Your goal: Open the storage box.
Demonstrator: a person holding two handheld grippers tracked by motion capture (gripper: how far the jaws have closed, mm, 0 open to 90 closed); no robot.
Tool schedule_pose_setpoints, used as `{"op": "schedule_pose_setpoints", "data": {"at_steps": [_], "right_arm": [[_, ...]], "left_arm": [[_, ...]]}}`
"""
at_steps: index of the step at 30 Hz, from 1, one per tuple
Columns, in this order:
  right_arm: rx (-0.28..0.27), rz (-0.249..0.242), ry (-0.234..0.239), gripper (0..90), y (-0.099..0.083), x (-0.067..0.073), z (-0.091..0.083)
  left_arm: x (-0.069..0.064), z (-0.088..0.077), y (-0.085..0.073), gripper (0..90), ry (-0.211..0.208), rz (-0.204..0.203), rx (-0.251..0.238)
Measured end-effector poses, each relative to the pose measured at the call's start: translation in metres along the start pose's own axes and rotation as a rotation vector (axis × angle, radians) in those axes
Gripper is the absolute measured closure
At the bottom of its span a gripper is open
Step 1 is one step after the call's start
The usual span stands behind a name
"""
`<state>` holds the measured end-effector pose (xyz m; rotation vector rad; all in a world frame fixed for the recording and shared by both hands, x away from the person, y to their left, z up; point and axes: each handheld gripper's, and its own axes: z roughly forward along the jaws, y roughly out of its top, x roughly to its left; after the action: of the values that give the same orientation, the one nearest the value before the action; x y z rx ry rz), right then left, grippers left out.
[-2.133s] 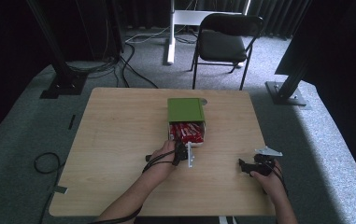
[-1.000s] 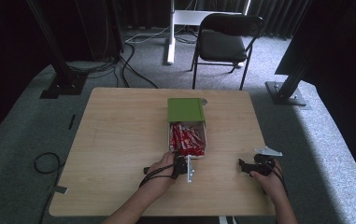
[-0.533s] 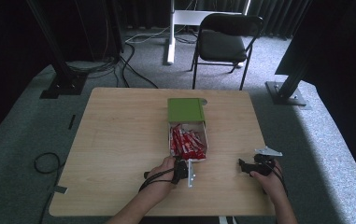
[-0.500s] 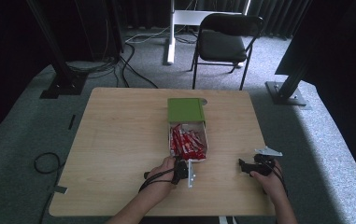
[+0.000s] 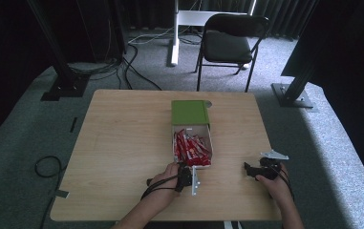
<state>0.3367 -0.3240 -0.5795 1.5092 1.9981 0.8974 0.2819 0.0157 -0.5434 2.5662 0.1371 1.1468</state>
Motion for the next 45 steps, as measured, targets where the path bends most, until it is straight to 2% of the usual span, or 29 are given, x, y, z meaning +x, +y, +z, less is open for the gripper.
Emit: {"op": "schedule_pose_setpoints", "data": {"at_steps": [3,9,13,17,22,25,26,28,32,40,42,45], "right_arm": [[0.0,0.0,0.0,11.4,0.0,0.0,0.0],[-0.001,0.0,-0.001,11.5,0.0,0.0,0.0],[0.0,0.0,-0.001,11.5,0.0,0.0,0.0],[0.0,0.001,-0.001,11.5,0.0,0.0,0.0],[-0.001,0.0,-0.001,11.5,0.0,0.0,0.0],[0.0,0.001,-0.001,11.5,0.0,0.0,0.0],[-0.001,0.0,-0.001,11.5,0.0,0.0,0.0],[0.0,0.0,-0.001,11.5,0.0,0.0,0.0],[-0.001,0.0,-0.001,11.5,0.0,0.0,0.0],[-0.001,0.0,-0.001,11.5,0.0,0.0,0.0],[0.0,0.001,-0.001,11.5,0.0,0.0,0.0],[0.0,0.001,-0.001,11.5,0.0,0.0,0.0]], "left_arm": [[-0.001,-0.002,-0.002,70.7,-0.002,0.0,0.0],[0.0,-0.003,-0.004,69.6,-0.011,-0.034,-0.012],[0.003,-0.007,-0.004,67.6,-0.029,-0.072,-0.038],[0.004,-0.013,-0.004,65.9,-0.06,-0.078,-0.042],[0.008,-0.024,-0.005,66.0,-0.084,-0.126,-0.075],[0.013,-0.03,-0.006,66.0,-0.104,-0.172,-0.105],[0.015,-0.032,-0.007,66.0,-0.105,-0.173,-0.107],[0.019,-0.035,-0.008,66.0,-0.112,-0.202,-0.124],[0.026,-0.042,-0.008,66.0,-0.118,-0.234,-0.153],[0.046,-0.054,-0.015,65.9,-0.103,-0.324,-0.232],[0.05,-0.056,-0.018,66.0,-0.102,-0.325,-0.239],[0.056,-0.058,-0.023,66.0,-0.097,-0.353,-0.247]]}}
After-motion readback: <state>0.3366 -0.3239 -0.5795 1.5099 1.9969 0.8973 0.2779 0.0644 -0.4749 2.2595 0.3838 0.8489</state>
